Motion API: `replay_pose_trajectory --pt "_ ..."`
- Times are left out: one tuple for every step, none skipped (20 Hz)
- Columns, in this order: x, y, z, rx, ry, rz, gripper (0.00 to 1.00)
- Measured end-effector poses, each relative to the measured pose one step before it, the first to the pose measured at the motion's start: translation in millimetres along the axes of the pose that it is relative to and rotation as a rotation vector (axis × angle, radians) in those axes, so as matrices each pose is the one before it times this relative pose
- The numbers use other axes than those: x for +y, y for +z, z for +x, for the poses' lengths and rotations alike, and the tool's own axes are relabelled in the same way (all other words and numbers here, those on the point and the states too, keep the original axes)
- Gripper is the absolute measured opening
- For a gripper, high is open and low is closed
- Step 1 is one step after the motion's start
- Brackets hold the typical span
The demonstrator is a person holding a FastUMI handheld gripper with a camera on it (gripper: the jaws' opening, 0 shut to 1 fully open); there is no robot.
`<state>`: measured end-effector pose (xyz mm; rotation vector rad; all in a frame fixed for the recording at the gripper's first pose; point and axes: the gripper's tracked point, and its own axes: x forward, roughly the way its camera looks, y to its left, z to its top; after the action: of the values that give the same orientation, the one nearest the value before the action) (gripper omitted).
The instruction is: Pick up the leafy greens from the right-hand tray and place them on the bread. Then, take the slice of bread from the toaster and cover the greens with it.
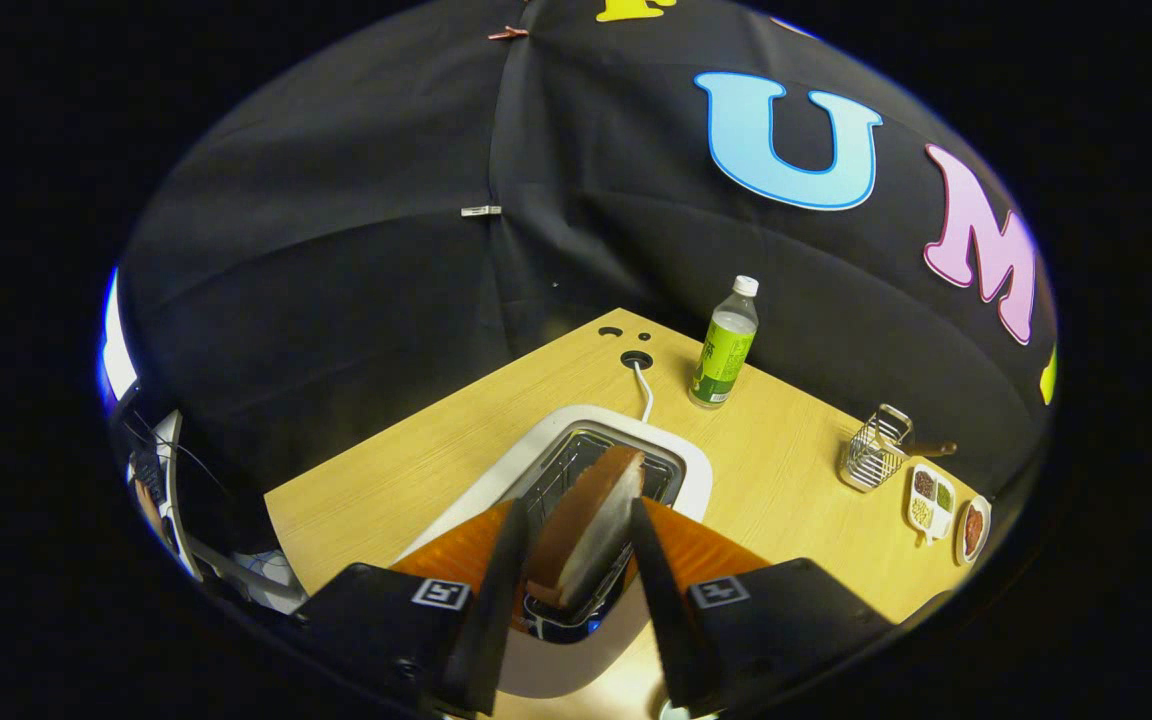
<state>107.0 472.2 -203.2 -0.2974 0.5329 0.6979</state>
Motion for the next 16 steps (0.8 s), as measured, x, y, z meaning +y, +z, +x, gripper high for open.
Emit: replay_pose_trajectory --pt "2.11 -1.59 -0.89 0.00275 0.00305 -0.00548 0.57" --pt "-2.07 -0.65 0.96 0.00219 -0.00951 -0.00928 0.50" --pt "-0.33 -1.02 0.97 0.00632 -0.00798 -0.00797 0.48" --pt "-0.11 -1.71 -0.62 0.00759 -0.00236 -0.00050 0.44" --pt "-0.44 -0.76 0.02 0.00391 -0.00205 0.00268 0.40" --pt "-2.70 0.52 -0.86 0.00397 -0.01058 0.00506 0.37" --pt "-5.38 0.08 -1.92 0.00123 -0.02073 0.00689 0.29" --pt "-0.07 -0.34 1.03 0.00113 0.00253 0.01224 0.24" --pt "1.85 -0.14 -0.79 0.00672 0.00955 0.00967 0.20" --pt "0.05 1.35 0.48 0.00000 0.01138 0.00229 0.17" --pt "0.06 1.49 -0.43 -0.00152 0.00753 -0.00176 0.17" --pt "0.96 2.04 -4.39 -0.00484 0.01204 -0.00283 0.15" --pt "0.37 2.34 -2.95 -0.00708 0.00858 -0.00066 0.15" --pt "-0.26 2.35 -3.08 -0.00601 0.00862 0.00413 0.15" --pt "-1.00 3.91 -4.22 -0.00846 0.00389 0.00879 0.15" --pt "-0.24 4.57 -4.81 -0.00936 0.00397 0.01351 0.15"
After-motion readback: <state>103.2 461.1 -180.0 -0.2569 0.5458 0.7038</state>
